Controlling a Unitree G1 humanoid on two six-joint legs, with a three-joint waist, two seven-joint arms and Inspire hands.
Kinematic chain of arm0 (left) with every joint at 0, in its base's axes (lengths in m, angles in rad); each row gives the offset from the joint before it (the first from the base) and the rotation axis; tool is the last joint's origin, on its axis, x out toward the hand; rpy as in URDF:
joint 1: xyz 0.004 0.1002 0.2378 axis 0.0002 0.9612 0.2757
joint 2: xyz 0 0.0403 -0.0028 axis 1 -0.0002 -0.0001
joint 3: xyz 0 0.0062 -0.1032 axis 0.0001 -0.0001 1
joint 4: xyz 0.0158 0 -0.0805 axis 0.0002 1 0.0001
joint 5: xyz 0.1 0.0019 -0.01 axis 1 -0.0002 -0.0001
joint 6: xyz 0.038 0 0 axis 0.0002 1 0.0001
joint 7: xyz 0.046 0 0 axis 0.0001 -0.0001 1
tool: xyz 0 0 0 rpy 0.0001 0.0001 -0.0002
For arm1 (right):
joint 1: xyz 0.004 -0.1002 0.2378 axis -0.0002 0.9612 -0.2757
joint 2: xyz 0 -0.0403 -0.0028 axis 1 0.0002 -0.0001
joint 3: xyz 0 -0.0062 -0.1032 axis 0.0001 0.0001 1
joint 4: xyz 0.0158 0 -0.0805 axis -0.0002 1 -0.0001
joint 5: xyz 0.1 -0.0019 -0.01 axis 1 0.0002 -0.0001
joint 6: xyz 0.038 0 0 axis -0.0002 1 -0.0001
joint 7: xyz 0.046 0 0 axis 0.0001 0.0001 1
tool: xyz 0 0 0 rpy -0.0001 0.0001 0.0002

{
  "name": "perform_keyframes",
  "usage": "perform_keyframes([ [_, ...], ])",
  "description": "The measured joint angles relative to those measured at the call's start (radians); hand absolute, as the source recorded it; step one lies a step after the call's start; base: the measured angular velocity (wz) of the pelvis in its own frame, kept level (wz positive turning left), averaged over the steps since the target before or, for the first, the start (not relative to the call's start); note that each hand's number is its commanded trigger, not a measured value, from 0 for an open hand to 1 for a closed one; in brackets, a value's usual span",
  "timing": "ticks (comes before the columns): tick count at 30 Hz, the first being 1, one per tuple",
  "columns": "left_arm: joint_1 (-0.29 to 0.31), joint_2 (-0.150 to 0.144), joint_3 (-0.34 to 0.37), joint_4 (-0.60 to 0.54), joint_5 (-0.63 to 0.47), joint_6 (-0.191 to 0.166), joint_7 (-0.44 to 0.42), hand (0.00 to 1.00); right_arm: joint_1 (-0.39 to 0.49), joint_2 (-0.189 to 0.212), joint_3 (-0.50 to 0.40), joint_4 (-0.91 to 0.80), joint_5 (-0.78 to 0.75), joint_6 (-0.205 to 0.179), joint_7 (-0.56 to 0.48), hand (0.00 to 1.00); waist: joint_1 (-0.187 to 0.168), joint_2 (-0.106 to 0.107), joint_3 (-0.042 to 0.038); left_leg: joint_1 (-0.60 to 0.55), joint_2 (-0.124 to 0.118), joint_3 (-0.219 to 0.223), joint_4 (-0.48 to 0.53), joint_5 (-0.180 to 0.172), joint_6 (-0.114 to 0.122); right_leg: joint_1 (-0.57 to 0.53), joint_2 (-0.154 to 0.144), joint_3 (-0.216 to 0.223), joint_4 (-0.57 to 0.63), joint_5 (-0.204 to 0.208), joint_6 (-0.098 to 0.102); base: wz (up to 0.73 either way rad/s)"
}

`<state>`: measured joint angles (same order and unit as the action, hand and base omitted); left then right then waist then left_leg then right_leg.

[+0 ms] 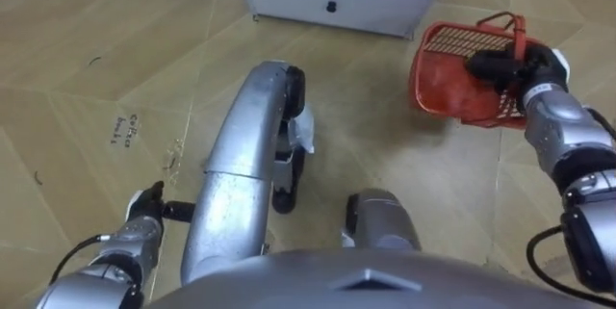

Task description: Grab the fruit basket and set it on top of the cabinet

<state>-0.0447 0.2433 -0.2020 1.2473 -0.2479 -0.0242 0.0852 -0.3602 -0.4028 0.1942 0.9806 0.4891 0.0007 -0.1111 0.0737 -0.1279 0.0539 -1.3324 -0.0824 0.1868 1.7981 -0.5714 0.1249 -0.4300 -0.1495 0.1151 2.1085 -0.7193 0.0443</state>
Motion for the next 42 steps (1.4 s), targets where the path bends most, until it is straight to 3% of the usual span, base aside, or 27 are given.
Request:
perform_keyframes([
  [2,0.008,-0.005,0.006,-0.002,0.009,0.010,0.001,0.00,0.000,0.000,-0.001,-0.032,0.000,0.012,-0.006,1.00,0.017,0.017,-0.0091,0.052,0.015,-0.015,-0.087,0.005,0.007,0.006,0.009,-0.002,-0.140,0.000,0.000,-0.40],
  [4,0.048,-0.009,0.039,-0.015,0.017,0.016,0.021,0.00,0.000,0.004,-0.001,-0.103,-0.002,0.024,-0.006,1.00,0.018,0.031,-0.0136,0.161,0.018,-0.022,-0.264,0.034,0.010,0.063,-0.003,-0.007,-0.411,0.001,0.002,-0.44],
  [5,0.058,-0.009,0.049,-0.014,0.020,0.018,0.026,0.00,0.001,0.005,-0.001,-0.121,-0.005,0.026,-0.006,1.00,0.018,0.031,-0.0141,0.193,0.017,-0.020,-0.315,0.045,0.013,0.084,-0.009,-0.010,-0.489,0.004,0.008,-0.44],
  [6,0.078,-0.009,0.068,-0.018,0.028,0.018,0.041,0.00,0.003,0.010,-0.009,-0.156,-0.006,0.027,-0.006,1.00,0.017,0.030,-0.0148,0.263,0.014,-0.013,-0.422,0.067,0.016,0.133,-0.019,-0.015,-0.647,0.027,0.028,-0.43],
  [7,0.099,-0.008,0.084,-0.022,0.038,0.018,0.053,0.00,0.020,0.016,-0.028,-0.205,-0.008,0.028,-0.013,1.00,0.018,0.029,-0.0187,0.334,0.014,-0.005,-0.527,0.091,0.021,0.169,-0.030,-0.024,-0.777,0.089,0.038,-0.44],
  [8,0.112,-0.008,0.094,-0.029,0.045,0.016,0.061,0.00,0.037,0.016,-0.035,-0.241,-0.008,0.029,-0.016,1.00,0.020,0.026,-0.0206,0.369,0.013,0.000,-0.579,0.103,0.022,0.177,-0.035,-0.022,-0.823,0.142,0.036,-0.37],
  [10,0.154,-0.002,0.122,-0.044,0.051,0.009,0.093,0.00,0.105,0.042,-0.064,-0.352,-0.059,0.032,-0.020,1.00,0.022,0.021,-0.0254,0.521,0.006,0.002,-0.788,0.156,0.025,0.185,-0.056,-0.045,-0.932,0.402,0.046,-0.44],
  [11,0.170,0.003,0.120,-0.046,0.068,0.008,0.109,0.00,0.127,0.062,-0.062,-0.371,-0.098,0.032,-0.019,1.00,0.034,0.025,-0.0277,0.602,0.025,0.000,-0.889,0.179,0.019,0.170,-0.049,-0.061,-0.982,0.409,0.050,-0.60],
  [12,0.174,0.006,0.119,-0.043,0.072,0.006,0.115,0.00,0.135,0.071,-0.061,-0.371,-0.106,0.034,-0.018,1.00,0.043,0.027,-0.0275,0.644,0.036,0.001,-0.936,0.192,0.014,0.155,-0.042,-0.072,-0.998,0.384,0.051,-0.68],
  [13,0.177,0.008,0.120,-0.030,0.088,-0.004,0.126,0.00,0.158,0.085,-0.061,-0.375,-0.112,0.041,-0.017,1.00,0.061,0.032,-0.0318,0.727,0.050,0.001,-1.033,0.223,0.006,0.130,-0.034,-0.115,-1.052,0.334,0.052,-0.47],
  [14,0.177,0.006,0.116,-0.023,0.089,-0.008,0.131,0.00,0.166,0.087,-0.061,-0.378,-0.117,0.046,-0.017,1.00,0.065,0.039,-0.0358,0.761,0.058,0.000,-1.078,0.236,0.002,0.122,-0.029,-0.134,-1.094,0.318,0.054,-0.46],
  [16,0.190,0.000,0.099,-0.031,0.097,-0.006,0.142,0.00,0.192,0.092,-0.061,-0.422,-0.155,0.047,-0.016,1.00,0.062,0.052,-0.0419,0.875,0.075,0.000,-1.205,0.277,-0.014,0.115,-0.024,-0.190,-1.336,0.309,0.054,-0.25],
  [17,0.194,0.000,0.099,-0.039,0.105,-0.005,0.143,0.00,0.196,0.091,-0.061,-0.434,-0.160,0.046,-0.014,1.00,0.058,0.050,-0.0421,0.896,0.075,0.000,-1.223,0.281,-0.018,0.123,-0.025,-0.202,-1.407,0.316,0.052,-0.04],
  [18,0.198,0.000,0.100,-0.049,0.113,-0.002,0.143,0.00,0.197,0.091,-0.061,-0.447,-0.166,0.046,-0.009,1.00,0.057,0.042,-0.0413,0.929,0.074,0.002,-1.234,0.283,-0.021,0.142,-0.024,-0.232,-1.538,0.351,0.048,0.08],
  [20,0.217,-0.006,0.117,-0.096,0.146,0.013,0.143,0.00,0.214,0.088,-0.062,-0.501,-0.167,0.045,-0.008,1.00,0.056,0.043,-0.0491,0.973,0.082,-0.015,-1.258,0.297,-0.045,0.195,-0.007,-0.269,-1.619,0.380,0.031,0.02],
  [24,0.229,-0.014,0.191,-0.130,0.176,0.043,0.144,0.00,0.227,0.098,-0.062,-0.596,-0.173,0.043,-0.006,1.00,0.037,0.045,-0.0488,1.063,0.097,-0.043,-1.373,0.334,-0.079,0.323,0.035,-0.308,-1.787,0.448,0.010,0.11],
  [28,0.233,-0.033,0.219,-0.140,0.206,0.053,0.137,0.00,0.227,0.098,-0.073,-0.677,-0.223,0.041,0.009,1.00,0.040,0.044,-0.0479,1.114,0.104,-0.045,-1.416,0.350,-0.094,0.379,0.055,-0.312,-1.843,0.463,-0.003,0.01],
  [34,0.237,-0.035,0.246,-0.145,0.221,0.075,0.118,0.00,0.226,0.099,-0.064,-0.745,-0.252,0.046,0.042,1.00,0.043,0.046,-0.0462,1.133,0.111,-0.058,-1.420,0.358,-0.108,0.418,0.080,-0.313,-1.883,0.474,-0.022,0.01],
  [42,0.251,-0.041,0.272,-0.128,0.266,0.110,0.086,0.00,0.206,0.099,-0.063,-0.856,-0.245,0.046,0.072,1.00,0.058,0.050,-0.0436,1.153,0.122,-0.086,-1.431,0.369,-0.126,0.452,0.094,-0.354,-1.888,0.476,-0.026,0.13],
])
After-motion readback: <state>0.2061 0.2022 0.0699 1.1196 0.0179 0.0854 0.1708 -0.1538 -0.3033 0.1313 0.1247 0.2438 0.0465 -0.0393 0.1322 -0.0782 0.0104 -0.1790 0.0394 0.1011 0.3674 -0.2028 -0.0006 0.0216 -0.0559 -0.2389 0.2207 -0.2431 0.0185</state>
